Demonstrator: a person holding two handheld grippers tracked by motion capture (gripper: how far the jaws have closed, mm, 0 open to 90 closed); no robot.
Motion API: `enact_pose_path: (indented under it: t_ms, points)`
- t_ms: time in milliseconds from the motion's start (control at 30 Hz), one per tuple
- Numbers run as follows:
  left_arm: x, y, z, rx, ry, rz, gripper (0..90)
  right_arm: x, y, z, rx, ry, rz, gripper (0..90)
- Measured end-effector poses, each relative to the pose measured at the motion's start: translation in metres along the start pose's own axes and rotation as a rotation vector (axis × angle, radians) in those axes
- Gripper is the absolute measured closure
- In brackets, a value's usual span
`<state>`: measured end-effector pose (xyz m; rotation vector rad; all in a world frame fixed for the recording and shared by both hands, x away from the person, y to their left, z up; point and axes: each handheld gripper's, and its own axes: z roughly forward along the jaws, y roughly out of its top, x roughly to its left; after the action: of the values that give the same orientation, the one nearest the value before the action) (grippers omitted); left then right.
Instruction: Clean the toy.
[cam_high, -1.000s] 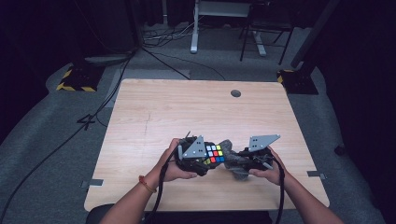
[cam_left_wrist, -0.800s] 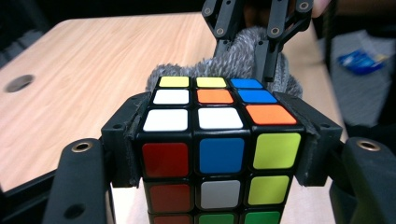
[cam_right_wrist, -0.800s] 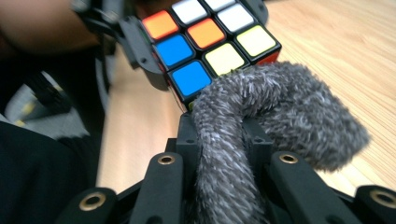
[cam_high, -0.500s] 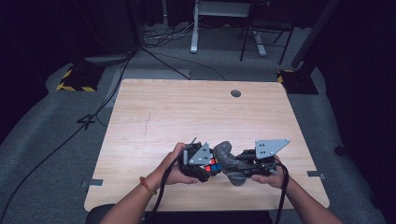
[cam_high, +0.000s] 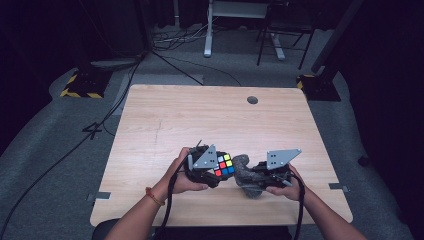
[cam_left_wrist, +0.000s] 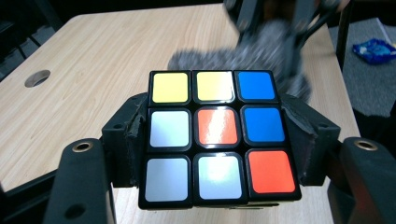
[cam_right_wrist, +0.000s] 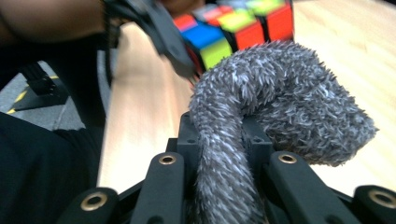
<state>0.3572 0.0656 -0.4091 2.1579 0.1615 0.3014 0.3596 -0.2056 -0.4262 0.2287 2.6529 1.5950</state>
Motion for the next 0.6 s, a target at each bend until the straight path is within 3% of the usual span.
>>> enact_pose_path:
  t_ms: [100,200,300,400,467,600]
  points:
    - [-0.004,-0.001,0.009,0.031,-0.031,0.011,33.7,0.008,0.011,-0.011,-0.072,-0.008,-0.03,75.0]
    - [-0.011,0.003,0.016,0.048,-0.05,0.038,33.7,0.007,0.013,-0.012,-0.08,-0.049,-0.032,74.9]
    - [-0.012,0.003,0.014,0.044,-0.051,0.04,33.7,0.0,0.008,-0.008,-0.049,-0.067,0.0,75.2]
    - [-0.007,0.004,0.006,-0.007,-0.056,0.011,33.7,-0.006,0.0,-0.002,0.018,-0.088,0.026,75.4]
    - [-0.005,0.005,0.0,-0.026,-0.045,0.004,33.7,-0.01,-0.005,0.003,0.042,-0.074,0.048,75.3]
    - [-0.002,0.005,-0.002,-0.024,-0.035,-0.005,33.7,-0.007,-0.005,0.006,0.066,-0.04,0.034,75.3]
